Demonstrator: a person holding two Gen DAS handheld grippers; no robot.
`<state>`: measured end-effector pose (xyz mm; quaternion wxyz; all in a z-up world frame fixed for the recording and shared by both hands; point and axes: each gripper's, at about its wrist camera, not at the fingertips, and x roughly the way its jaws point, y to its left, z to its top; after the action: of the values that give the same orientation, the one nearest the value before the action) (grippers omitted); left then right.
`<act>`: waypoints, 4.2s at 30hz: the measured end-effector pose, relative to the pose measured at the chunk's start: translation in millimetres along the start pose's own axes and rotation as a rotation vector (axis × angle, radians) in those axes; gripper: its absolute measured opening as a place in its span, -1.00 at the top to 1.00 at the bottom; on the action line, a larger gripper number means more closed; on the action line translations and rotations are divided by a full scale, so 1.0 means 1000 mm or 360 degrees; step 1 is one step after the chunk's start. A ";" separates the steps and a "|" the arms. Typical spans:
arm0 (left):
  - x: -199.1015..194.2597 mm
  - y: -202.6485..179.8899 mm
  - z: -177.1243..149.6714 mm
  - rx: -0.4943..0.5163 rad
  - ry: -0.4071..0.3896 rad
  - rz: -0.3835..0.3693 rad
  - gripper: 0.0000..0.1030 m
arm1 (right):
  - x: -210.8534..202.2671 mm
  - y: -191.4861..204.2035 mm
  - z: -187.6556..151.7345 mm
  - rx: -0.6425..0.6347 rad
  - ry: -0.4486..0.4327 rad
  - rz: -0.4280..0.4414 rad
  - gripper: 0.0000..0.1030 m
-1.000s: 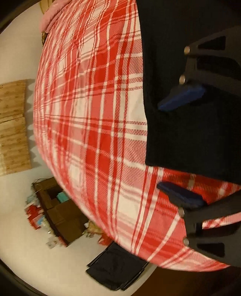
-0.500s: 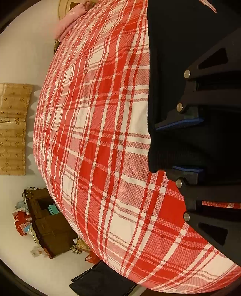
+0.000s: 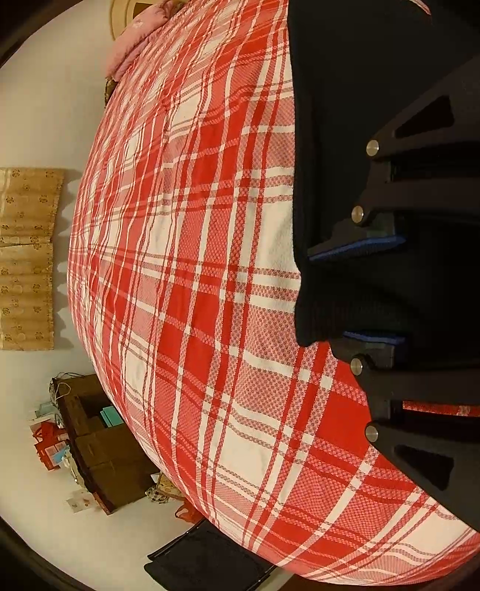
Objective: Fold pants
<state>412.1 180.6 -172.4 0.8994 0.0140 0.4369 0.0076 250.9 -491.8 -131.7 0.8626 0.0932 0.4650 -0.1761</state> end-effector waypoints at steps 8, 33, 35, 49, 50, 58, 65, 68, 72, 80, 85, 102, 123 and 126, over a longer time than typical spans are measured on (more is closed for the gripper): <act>0.003 0.002 0.003 -0.0007 0.0018 -0.0019 0.33 | 0.056 -0.004 0.016 -0.0052 0.0129 0.0010 -0.30; 0.003 0.005 0.022 0.0026 0.0003 0.0009 -0.10 | 0.038 0.020 0.016 -0.0265 -0.0020 0.0012 0.71; 0.000 0.008 0.023 0.0008 -0.0038 -0.0042 0.05 | 0.043 0.019 0.015 -0.0253 -0.0004 0.0014 0.71; -0.055 0.017 0.025 -0.0103 -0.0187 -0.0284 0.81 | -0.003 0.023 0.018 -0.0284 -0.0220 0.0033 0.74; -0.064 0.017 0.026 -0.0102 -0.0226 -0.0309 0.81 | -0.013 0.024 0.017 -0.0286 -0.0265 0.0051 0.74; -0.136 0.043 -0.008 -0.0203 -0.0453 -0.0630 0.81 | -0.100 0.008 -0.003 -0.0250 -0.0651 0.0304 0.74; -0.159 0.071 -0.058 -0.0292 -0.0542 -0.0792 0.81 | -0.153 -0.018 -0.066 -0.0319 -0.0897 0.0477 0.74; -0.164 0.083 -0.083 -0.0332 -0.0576 -0.0858 0.81 | -0.162 -0.033 -0.095 -0.0339 -0.0914 0.0523 0.74; -0.168 0.090 -0.114 -0.0333 -0.0586 -0.0919 0.80 | -0.166 -0.054 -0.128 -0.0319 -0.0865 0.0535 0.74; -0.161 0.096 -0.169 -0.0256 -0.0492 -0.0940 0.78 | -0.150 -0.073 -0.173 -0.0384 -0.0603 0.0534 0.74; -0.160 0.099 -0.182 -0.0210 -0.0419 -0.0910 0.64 | -0.132 -0.079 -0.183 -0.0379 -0.0451 0.0484 0.66; -0.162 0.117 -0.171 -0.0337 -0.0396 -0.0716 0.23 | -0.171 -0.090 -0.179 -0.0158 -0.0542 0.0513 0.15; -0.137 0.080 -0.142 -0.0132 -0.0269 -0.0450 0.23 | -0.135 0.247 -0.176 -0.1021 -0.0305 0.1210 0.00; -0.127 0.076 -0.137 -0.0146 -0.0220 -0.0471 0.24 | -0.134 0.257 -0.177 -0.0997 -0.0287 0.1251 0.00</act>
<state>225.9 256.0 -154.5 0.9182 -0.0909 0.3706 -0.1059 147.2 -168.5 -118.3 0.8868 -0.0175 0.3491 0.3022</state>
